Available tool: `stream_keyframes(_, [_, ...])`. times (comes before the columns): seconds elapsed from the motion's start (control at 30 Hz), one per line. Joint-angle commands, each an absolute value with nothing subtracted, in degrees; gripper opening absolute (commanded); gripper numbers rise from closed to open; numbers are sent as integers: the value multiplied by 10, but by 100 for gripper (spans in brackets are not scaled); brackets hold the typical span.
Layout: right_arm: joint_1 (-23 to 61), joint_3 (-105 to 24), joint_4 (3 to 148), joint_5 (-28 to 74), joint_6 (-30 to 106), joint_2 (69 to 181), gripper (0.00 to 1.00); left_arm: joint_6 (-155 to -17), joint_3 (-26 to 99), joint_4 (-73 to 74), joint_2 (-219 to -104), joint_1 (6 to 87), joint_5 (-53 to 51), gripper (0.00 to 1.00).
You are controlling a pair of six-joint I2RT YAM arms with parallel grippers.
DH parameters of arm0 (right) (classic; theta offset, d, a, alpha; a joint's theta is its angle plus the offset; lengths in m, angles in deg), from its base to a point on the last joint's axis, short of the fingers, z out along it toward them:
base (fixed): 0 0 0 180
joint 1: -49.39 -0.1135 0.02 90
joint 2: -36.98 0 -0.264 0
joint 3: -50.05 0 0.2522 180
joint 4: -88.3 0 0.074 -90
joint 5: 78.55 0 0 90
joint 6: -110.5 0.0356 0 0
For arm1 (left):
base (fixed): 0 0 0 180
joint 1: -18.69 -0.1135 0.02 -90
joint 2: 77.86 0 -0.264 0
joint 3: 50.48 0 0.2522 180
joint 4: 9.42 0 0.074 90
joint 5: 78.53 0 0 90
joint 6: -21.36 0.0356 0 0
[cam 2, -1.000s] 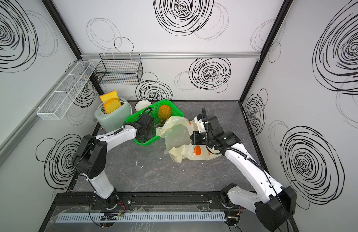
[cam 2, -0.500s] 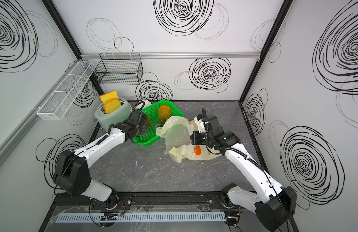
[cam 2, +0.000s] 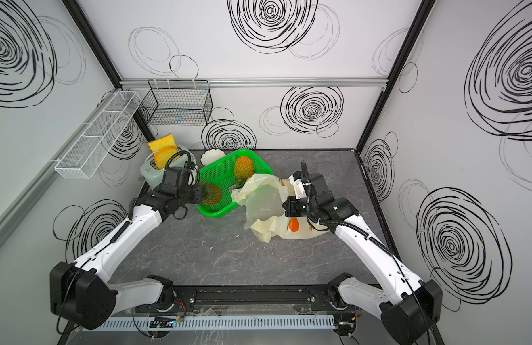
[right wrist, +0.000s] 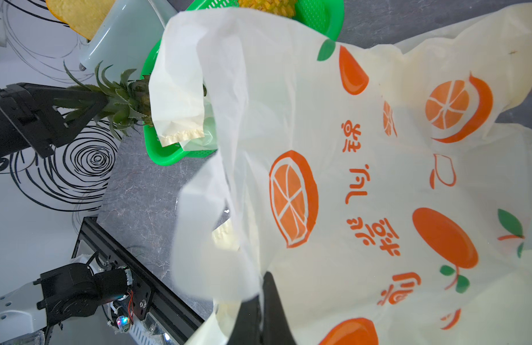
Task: Place the pineapple into a plastic bag & tie a knot
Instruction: Pick up the pineapple from the basket.
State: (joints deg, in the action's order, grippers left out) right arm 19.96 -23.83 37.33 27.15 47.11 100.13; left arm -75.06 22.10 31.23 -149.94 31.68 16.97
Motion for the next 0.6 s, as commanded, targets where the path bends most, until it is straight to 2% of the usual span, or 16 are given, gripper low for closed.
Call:
stream_keyframes(0.0, [202,-233,382,275,478,989,0,-673,224,269,-1483,301,72,0])
stream_keyframes(0.2, [202,-234,382,276,478,989,0,-626,244,286,-1535,281,9,0])
stream_keyframes(0.27, [201,-236,380,275,478,989,0,-634,262,286,-1553,279,9,24])
stream_keyframes(0.3, [201,-237,380,275,477,989,0,-637,267,282,-1556,279,9,31])
stream_keyframes(0.37, [202,-237,377,274,477,989,0,-648,271,266,-1557,280,14,52])
stream_keyframes(0.43, [202,-237,376,273,477,988,0,-655,270,253,-1554,280,17,64])
stream_keyframes(0.57, [202,-238,375,271,477,988,0,-659,267,250,-1555,279,27,75])
